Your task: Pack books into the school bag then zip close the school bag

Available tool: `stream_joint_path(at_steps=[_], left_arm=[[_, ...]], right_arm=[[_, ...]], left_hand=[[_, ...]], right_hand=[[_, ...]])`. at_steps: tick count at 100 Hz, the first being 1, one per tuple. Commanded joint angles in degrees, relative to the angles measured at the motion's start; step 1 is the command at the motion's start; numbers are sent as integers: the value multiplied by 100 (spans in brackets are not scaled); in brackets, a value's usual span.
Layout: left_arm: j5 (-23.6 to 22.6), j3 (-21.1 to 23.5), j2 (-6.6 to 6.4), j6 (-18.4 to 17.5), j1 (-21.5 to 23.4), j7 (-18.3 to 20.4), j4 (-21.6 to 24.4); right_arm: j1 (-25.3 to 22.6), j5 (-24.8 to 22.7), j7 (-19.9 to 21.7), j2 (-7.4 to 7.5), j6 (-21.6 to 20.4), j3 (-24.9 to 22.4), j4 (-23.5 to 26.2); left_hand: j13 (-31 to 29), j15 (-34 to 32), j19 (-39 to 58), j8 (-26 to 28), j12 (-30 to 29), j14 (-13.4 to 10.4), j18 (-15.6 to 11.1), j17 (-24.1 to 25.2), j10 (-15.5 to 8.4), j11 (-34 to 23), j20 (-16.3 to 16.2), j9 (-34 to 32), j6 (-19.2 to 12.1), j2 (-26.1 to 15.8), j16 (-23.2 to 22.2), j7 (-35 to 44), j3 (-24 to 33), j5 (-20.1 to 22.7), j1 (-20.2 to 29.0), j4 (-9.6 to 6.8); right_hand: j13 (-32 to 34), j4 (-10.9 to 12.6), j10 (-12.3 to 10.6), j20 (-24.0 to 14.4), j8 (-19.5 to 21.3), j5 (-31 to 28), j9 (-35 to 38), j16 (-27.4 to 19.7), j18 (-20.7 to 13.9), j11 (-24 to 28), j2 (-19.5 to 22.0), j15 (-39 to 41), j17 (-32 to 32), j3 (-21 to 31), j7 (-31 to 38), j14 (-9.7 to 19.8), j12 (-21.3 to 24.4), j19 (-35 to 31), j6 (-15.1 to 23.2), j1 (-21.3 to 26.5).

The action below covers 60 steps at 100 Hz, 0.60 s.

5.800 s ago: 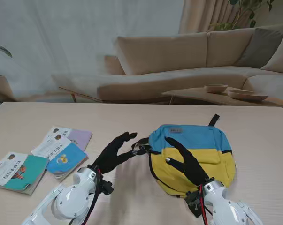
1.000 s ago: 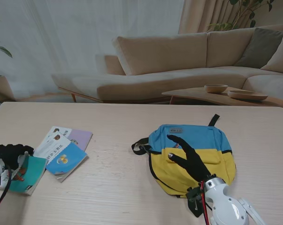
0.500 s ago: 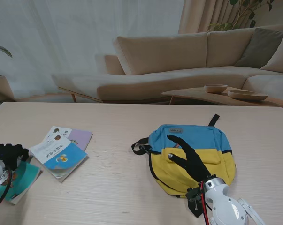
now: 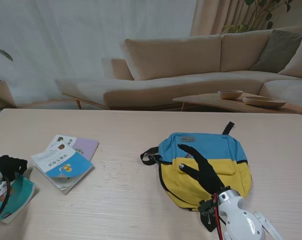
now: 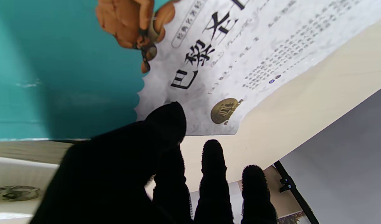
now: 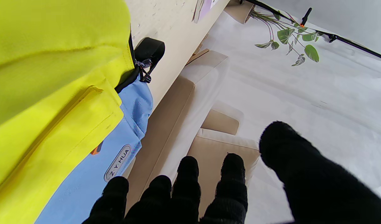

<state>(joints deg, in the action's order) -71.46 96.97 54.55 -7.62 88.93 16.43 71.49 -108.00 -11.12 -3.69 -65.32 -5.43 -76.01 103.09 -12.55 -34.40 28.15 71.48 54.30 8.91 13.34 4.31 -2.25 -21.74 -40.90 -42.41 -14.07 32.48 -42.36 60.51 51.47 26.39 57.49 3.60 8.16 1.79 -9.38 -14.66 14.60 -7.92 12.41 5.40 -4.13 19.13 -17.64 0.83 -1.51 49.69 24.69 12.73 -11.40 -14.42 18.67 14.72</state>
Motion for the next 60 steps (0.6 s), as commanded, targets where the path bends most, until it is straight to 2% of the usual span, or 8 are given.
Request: stream_joint_path(at_steps=[1, 12, 18, 24, 34, 39, 48, 60], left_arm=[[3, -10, 61, 15, 100, 120, -26], [0, 40, 61, -21, 124, 196, 40], [0, 84, 62, -59, 150, 222, 91], [-7, 134, 63, -102, 181, 260, 152], [-48, 215, 67, -170, 241, 262, 247], [-74, 248, 68, -192, 267, 281, 296], [-122, 295, 69, -217, 307, 335, 380], [-133, 327, 78, -174, 345, 428, 475]], right_arm=[[-35, -10, 79, -38, -32, 25, 1], [-33, -8, 74, -40, -40, 26, -1], [-32, -4, 69, -41, -46, 28, -2], [-32, -2, 68, -41, -54, 28, -3], [-35, 6, 67, -41, -71, 28, -4], [-36, 9, 64, -42, -82, 28, -5], [-35, 14, 54, -44, -100, 27, -8], [-35, 20, 38, -48, -127, 26, -12]], left_hand=[[-104, -199, 269, 762, 214, 129, 283, 62, -27, -341, 99, -967, -160, -58, -16, 1384, -787, 426, 32, 427], [-122, -431, 285, 788, 304, 126, 291, 77, 28, -485, 206, -941, -254, -45, -144, 1342, -763, 332, 78, 394], [-107, -518, 245, 611, 362, 113, 266, 79, 1, -553, 299, -891, -445, -49, -216, 1083, -748, -21, 126, 394], [-81, -578, 175, -129, 449, 82, 243, 80, -31, -586, 405, -829, -631, -58, -291, 528, -720, -519, 118, 416], [-54, -683, 125, -1707, 571, 70, 222, 79, -85, -569, 439, -828, -465, -36, -400, -527, -640, -910, 108, 425], [-15, -739, 71, -2203, 635, 95, 224, 85, -26, -555, 457, -827, -200, -48, -456, -867, -636, -699, 129, 426], [112, -853, -44, -2892, 927, 214, 227, 101, 248, -568, 433, -735, 313, -147, -597, -1133, -698, 213, 197, 441], [372, -1054, -223, -3475, 1388, 475, 239, 131, 625, -896, 295, -348, 447, -417, -864, -670, -941, 1204, 294, 487]], right_hand=[[-124, -182, -128, 53, -73, 127, -82, 43, -107, 42, -69, 72, -50, 136, 64, 113, -41, -133, 24, 82], [-122, -182, -127, 60, -73, 125, -83, 44, -107, 40, -64, 75, -53, 138, 65, 102, -40, -142, 22, 83], [-121, -181, -125, 63, -73, 123, -81, 45, -107, 42, -66, 77, -54, 139, 66, 105, -41, -146, 19, 86], [-121, -182, -128, 65, -73, 123, -83, 46, -106, 41, -66, 78, -54, 137, 66, 98, -40, -148, 14, 81], [-121, -182, -130, 71, -74, 128, -82, 47, -106, 40, -66, 82, -56, 137, 63, 100, -40, -155, 23, 86], [-122, -182, -126, 74, -73, 123, -82, 47, -106, 41, -69, 83, -57, 135, 65, 99, -40, -157, 16, 82], [-121, -181, -119, 79, -72, 119, -82, 48, -106, 42, -67, 85, -58, 137, 68, 101, -41, -162, 18, 82], [-119, -181, -124, 87, -72, 120, -84, 48, -106, 43, -68, 87, -60, 140, 68, 101, -41, -169, 24, 82]])
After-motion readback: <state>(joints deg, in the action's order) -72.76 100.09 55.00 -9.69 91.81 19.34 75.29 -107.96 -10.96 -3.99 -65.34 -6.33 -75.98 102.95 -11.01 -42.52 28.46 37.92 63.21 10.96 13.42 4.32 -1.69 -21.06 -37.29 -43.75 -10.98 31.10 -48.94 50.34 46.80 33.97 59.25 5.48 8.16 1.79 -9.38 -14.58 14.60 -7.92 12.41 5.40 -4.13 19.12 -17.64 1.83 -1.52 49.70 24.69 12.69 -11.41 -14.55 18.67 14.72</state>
